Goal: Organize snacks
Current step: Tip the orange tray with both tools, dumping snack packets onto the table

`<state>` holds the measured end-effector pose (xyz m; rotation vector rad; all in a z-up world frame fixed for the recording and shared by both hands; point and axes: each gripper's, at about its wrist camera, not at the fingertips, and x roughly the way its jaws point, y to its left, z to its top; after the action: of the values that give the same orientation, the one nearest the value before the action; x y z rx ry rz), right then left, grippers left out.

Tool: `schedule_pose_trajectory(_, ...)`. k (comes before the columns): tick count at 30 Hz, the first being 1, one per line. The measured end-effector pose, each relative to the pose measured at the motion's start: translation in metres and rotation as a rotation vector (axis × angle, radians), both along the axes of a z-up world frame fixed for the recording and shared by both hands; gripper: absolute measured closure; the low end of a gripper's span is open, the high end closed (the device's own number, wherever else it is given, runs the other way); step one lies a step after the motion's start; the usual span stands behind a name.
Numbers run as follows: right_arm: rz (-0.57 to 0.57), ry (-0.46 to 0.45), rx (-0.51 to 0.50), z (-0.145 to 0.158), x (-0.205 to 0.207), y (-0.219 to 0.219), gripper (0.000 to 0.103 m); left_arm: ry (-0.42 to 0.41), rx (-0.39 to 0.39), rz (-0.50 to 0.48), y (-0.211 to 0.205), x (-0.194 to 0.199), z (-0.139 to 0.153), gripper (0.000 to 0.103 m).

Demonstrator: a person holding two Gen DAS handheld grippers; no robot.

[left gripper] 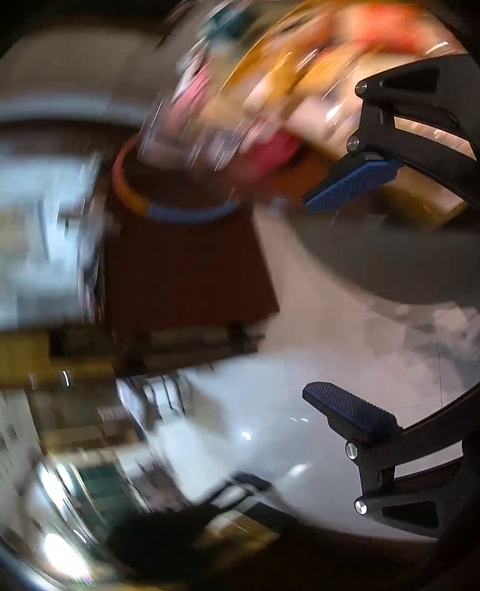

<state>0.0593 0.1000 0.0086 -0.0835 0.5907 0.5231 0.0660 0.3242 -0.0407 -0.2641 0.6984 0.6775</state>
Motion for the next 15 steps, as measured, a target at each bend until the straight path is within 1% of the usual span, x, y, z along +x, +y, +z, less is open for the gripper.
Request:
schedule_pose_trajectory(1,0.011,-0.008,-0.014,-0.003,0.003,0.012,0.023,-0.017,-0.060,0.042,0.022,0.010,-0.012,0.010)
schedule_pose_trajectory(3,0.060,-0.044,-0.078,-0.016,0.009,0.049,0.024,-0.063,-0.192,0.070,0.048,0.024,-0.031,0.010)
schedule_pose_trajectory(4,0.069,-0.057,-0.110,-0.022,0.011,0.059,0.024,-0.106,-0.278,0.066,0.058,0.029,-0.040,0.010)
schedule_pose_trajectory(5,0.071,-0.077,-0.143,-0.028,0.008,0.065,0.024,-0.142,-0.342,0.051,0.065,0.032,-0.047,0.010)
schedule_pose_trajectory(7,0.052,-0.120,-0.219,-0.040,0.001,0.073,0.024,-0.174,-0.471,0.016,0.067,0.031,-0.057,0.010)
schedule_pose_trajectory(9,0.048,-0.157,-0.251,-0.042,-0.005,0.072,0.024,-0.160,-0.496,-0.011,0.056,0.034,-0.051,0.010)
schedule_pose_trajectory(10,0.054,-0.172,-0.249,-0.042,-0.007,0.068,0.024,-0.158,-0.470,-0.015,0.046,0.029,-0.040,0.011)
schedule_pose_trajectory(12,0.031,-0.219,-0.235,-0.033,-0.016,0.055,0.024,-0.243,-0.420,-0.018,0.025,0.008,-0.008,0.011)
schedule_pose_trajectory(14,0.006,-0.248,-0.159,-0.020,-0.022,0.027,0.024,-0.334,-0.360,-0.026,0.001,-0.004,0.025,0.011)
schedule_pose_trajectory(15,-0.031,-0.253,-0.104,-0.011,-0.025,0.004,0.024,-0.362,-0.345,-0.049,-0.019,-0.009,0.046,0.011)
